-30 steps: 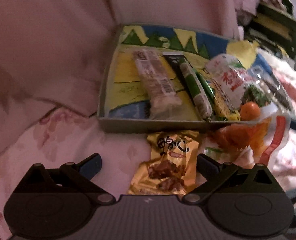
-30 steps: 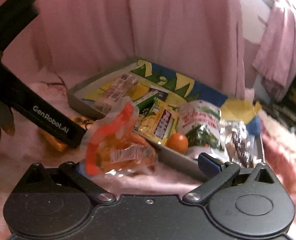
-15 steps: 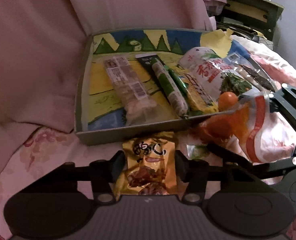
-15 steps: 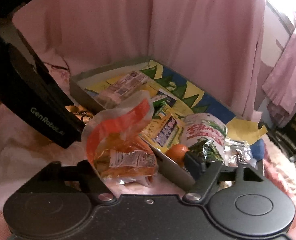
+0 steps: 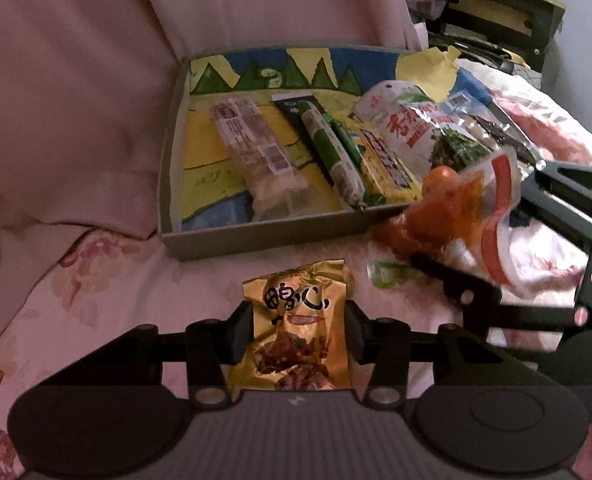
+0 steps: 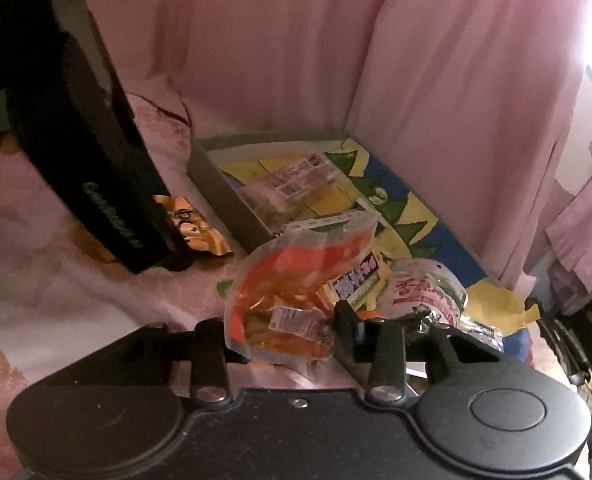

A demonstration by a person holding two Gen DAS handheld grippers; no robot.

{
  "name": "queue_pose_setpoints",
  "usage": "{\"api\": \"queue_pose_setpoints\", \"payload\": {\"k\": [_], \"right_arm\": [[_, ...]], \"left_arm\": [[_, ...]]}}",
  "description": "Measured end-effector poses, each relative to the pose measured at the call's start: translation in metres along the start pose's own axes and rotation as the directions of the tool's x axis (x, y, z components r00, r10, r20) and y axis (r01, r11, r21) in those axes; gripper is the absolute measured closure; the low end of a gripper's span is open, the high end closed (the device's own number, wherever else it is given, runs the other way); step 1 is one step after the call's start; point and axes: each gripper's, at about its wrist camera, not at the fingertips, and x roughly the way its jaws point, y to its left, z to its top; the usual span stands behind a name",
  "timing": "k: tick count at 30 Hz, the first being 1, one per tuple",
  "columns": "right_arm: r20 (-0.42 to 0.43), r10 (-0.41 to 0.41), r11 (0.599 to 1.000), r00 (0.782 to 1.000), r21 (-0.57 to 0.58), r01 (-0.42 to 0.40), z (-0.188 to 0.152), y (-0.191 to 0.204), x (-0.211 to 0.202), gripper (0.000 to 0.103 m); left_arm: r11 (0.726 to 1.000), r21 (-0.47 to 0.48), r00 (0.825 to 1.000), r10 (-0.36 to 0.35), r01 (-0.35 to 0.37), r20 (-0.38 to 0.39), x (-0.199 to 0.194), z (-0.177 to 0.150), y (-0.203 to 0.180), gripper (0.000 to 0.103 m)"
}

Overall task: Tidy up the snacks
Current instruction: 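Grasp the yellow duck-snack bag with the left gripper while the right gripper grasps the orange-red bag, then lift both snack bags and carry them over the tray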

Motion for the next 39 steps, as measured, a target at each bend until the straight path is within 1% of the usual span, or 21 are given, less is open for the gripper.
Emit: {"api": "queue_pose_setpoints", "payload": {"k": [3,10,12,16,17,22,24,27,30,32,35,39], "right_arm": [[-0.003,0.012,1.000,1.000,0.015,-0.012,0.001,-0.005,-0.005,0.063],[0.016,0.025,1.000,1.000,0.000,-0.025,-0.005,-0.003,-0.033,0.063],[0.014,0.044,0.999,0.999,-0.003,-0.044,-0.008,-0.002,-0.042,0.063],[-0.002,0.088,0.996,0.996,0.014,-0.088,-0.010,-0.001,-0.062,0.063],[-0.005,0.098,0.995,0.995,0.020,-0.098,-0.010,-0.001,-0.067,0.063],[-0.008,0.143,0.990,0.990,0.008,-0.143,-0.015,0.006,-0.094,0.063],[-0.015,0.160,0.987,0.987,-0.003,-0.160,-0.016,0.009,-0.101,0.063],[-0.023,0.180,0.984,0.983,-0.014,-0.180,-0.017,0.015,-0.110,0.063],[-0.030,0.194,0.980,0.981,-0.026,-0.195,-0.018,0.019,-0.116,0.063],[-0.034,0.202,0.978,0.979,-0.037,-0.203,-0.019,0.021,-0.120,0.063],[-0.047,0.212,0.976,0.976,-0.035,-0.214,-0.019,0.022,-0.123,0.063],[-0.060,0.211,0.977,0.976,-0.022,-0.213,-0.020,0.022,-0.125,0.063]], "left_arm": [[1.000,-0.001,1.000,-0.003,0.003,-0.017,-0.006,-0.003,0.000,0.053],[0.999,-0.010,0.997,-0.045,0.044,-0.065,-0.023,-0.016,0.001,0.053],[0.999,0.001,0.995,-0.049,0.049,-0.084,-0.029,-0.020,-0.001,0.053],[0.995,-0.028,0.988,-0.096,0.093,-0.123,-0.042,-0.031,-0.003,0.054],[0.995,-0.030,0.987,-0.099,0.096,-0.128,-0.045,-0.034,-0.005,0.054],[0.993,0.011,0.978,-0.115,0.119,-0.175,-0.063,-0.052,-0.017,0.053],[0.992,0.033,0.976,-0.114,0.123,-0.184,-0.068,-0.058,-0.023,0.053],[0.992,0.060,0.975,-0.095,0.109,-0.200,-0.072,-0.063,-0.031,0.051],[0.991,0.086,0.972,-0.079,0.100,-0.220,-0.073,-0.062,-0.036,0.050],[0.991,0.085,0.968,-0.077,0.099,-0.238,-0.071,-0.063,-0.036,0.050],[0.991,0.087,0.968,-0.074,0.097,-0.240,-0.071,-0.065,-0.037,0.052],[0.993,0.045,0.965,-0.091,0.105,-0.245,-0.075,-0.063,-0.034,0.055]]}}
